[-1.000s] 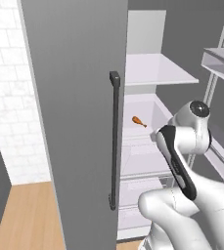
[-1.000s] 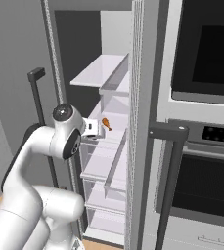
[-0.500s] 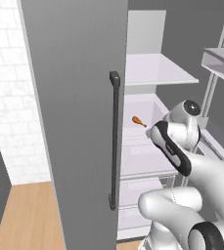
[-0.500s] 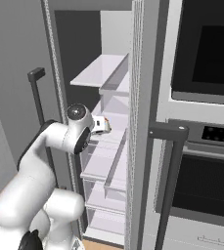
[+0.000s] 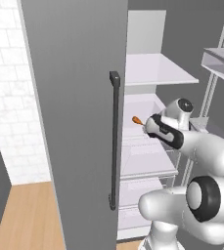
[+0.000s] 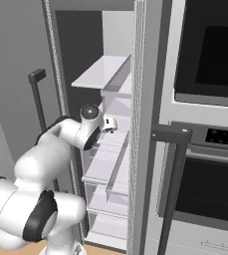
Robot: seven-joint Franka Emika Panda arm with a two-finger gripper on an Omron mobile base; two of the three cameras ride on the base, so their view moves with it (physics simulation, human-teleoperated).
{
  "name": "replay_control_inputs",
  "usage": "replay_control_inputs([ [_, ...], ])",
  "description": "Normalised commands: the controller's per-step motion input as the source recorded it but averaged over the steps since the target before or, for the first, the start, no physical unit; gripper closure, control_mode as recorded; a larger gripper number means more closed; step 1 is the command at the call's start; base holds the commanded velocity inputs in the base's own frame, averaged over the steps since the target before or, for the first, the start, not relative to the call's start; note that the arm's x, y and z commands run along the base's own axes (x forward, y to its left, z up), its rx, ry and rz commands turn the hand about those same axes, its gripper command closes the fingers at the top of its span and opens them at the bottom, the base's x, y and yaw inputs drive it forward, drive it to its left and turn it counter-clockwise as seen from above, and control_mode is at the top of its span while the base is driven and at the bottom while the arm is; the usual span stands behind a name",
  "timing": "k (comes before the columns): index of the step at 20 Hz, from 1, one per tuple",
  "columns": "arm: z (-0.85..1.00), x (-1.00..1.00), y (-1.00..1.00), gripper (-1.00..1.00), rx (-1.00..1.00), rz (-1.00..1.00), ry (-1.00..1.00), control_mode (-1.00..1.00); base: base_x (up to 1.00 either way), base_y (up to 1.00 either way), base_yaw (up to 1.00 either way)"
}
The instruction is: Place one avocado and one chicken drumstick in each tupperware on the nearby counter, to pack two identical lunches.
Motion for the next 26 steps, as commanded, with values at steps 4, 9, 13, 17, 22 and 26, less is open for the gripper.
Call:
replay_control_inputs([
  [4, -0.11, 0.57, -0.02, -1.00, 0.00, 0.03, 0.00, -1.00, 0.00, 0.00, 0.00],
  [9, -0.15, 0.53, -0.05, -1.00, 0.00, 0.04, 0.00, -1.00, 0.00, 0.00, 0.00],
  [13, -0.17, 0.50, -0.05, -1.00, 0.00, 0.04, 0.00, -1.00, 0.00, 0.00, 0.00],
  [17, -0.43, 0.30, 0.00, -1.00, -0.02, 0.03, 0.00, -1.00, 0.00, 0.00, 0.00],
  [22, -0.42, 0.29, 0.00, -1.00, -0.02, 0.00, 0.00, -1.00, 0.00, 0.00, 0.00],
  [26, -0.19, 0.49, 0.00, -1.00, 0.00, 0.00, 0.00, -1.00, 0.00, 0.00, 0.00],
])
